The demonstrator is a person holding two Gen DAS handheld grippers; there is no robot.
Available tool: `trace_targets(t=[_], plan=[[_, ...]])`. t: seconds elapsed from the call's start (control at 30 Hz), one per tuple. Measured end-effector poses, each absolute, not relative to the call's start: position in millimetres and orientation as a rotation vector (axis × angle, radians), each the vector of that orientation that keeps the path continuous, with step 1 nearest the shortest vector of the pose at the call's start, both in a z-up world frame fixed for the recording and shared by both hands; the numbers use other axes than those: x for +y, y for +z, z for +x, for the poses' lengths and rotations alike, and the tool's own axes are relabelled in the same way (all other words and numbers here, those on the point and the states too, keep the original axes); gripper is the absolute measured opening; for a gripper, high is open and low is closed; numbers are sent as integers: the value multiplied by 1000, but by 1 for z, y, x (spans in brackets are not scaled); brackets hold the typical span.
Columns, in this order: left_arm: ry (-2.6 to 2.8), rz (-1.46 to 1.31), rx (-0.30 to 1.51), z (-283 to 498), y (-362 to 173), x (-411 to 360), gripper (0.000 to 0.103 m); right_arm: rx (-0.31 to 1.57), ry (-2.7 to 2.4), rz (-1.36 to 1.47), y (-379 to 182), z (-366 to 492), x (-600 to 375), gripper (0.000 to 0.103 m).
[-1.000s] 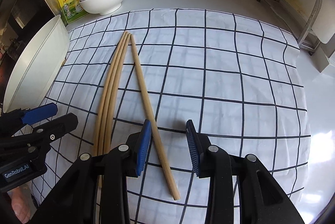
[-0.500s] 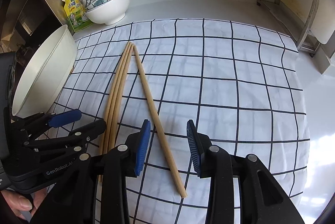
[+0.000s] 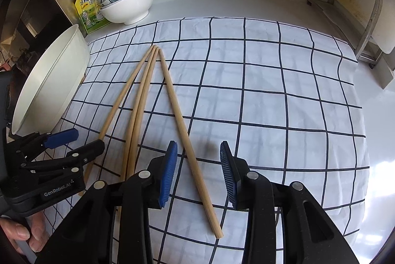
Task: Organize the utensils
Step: 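Position both tools above separate chopsticks in the row, then close the left tool on one chopstick while the right tool grasps another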
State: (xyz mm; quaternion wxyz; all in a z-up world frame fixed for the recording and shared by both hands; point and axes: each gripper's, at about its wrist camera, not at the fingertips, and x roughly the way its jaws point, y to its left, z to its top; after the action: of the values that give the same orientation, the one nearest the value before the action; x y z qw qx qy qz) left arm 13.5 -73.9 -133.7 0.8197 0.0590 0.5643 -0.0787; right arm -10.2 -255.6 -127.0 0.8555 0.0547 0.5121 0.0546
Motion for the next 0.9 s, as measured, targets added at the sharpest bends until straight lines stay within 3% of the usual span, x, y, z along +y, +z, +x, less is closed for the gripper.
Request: trace_targets(t=[0.47, 0.57, 0.67, 0.77, 0.9], plan=[[-182, 135, 1172, 42, -135, -91, 61, 1040, 82, 3, -134, 3, -240, 34], [-185, 131, 1158, 41, -135, -91, 51, 1025, 64, -48, -135, 3, -234, 24], [-203, 142, 1150, 38, -133, -97, 29, 1018, 70, -61, -136, 4, -230, 10], [-229, 156, 1156, 36, -132, -100, 9, 1021, 78, -58, -135, 5, -229, 7], [-244, 161, 1177, 37, -132, -100, 7, 1038, 89, 18, -133, 5, -236, 6]])
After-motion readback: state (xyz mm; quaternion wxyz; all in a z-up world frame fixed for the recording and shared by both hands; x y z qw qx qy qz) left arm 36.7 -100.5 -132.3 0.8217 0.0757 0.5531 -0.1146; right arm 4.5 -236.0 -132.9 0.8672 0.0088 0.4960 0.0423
